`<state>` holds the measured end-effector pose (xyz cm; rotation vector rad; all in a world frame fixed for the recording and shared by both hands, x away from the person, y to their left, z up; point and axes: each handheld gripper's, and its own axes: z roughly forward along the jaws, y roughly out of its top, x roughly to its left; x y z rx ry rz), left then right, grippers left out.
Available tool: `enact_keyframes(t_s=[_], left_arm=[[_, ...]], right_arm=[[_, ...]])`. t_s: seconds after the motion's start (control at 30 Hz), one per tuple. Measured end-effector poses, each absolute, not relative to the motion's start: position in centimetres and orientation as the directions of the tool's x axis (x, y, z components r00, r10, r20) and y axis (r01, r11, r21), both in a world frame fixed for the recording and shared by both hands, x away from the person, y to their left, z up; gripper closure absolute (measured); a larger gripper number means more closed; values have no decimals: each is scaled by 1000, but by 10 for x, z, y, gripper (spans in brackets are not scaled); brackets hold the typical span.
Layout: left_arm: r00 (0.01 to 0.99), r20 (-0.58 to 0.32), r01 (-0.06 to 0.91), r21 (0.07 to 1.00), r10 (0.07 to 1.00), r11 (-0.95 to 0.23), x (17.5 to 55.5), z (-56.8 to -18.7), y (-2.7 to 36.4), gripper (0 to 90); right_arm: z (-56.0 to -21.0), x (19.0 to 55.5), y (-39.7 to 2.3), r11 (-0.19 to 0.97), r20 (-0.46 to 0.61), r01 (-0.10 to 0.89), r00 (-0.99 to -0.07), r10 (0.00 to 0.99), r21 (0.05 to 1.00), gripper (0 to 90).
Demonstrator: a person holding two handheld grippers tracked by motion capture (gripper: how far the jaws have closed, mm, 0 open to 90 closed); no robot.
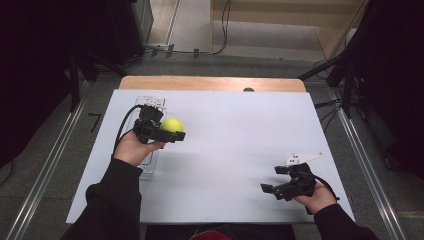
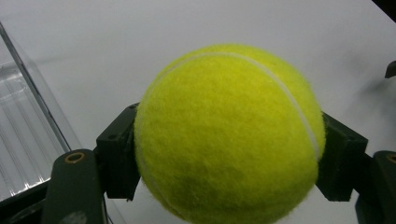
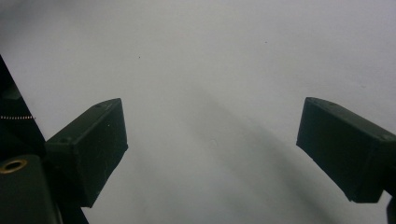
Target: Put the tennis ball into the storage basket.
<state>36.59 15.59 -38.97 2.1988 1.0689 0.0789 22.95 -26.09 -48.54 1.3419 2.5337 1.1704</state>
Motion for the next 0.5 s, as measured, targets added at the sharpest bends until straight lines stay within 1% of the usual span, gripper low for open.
enact_keyframes(t_s=[0.5], left_arm=[[626,-209,684,609,751,-401,368,-382,172,257]], right_arm=[[-485,229,-261,339,291,692,-623,726,637,68]])
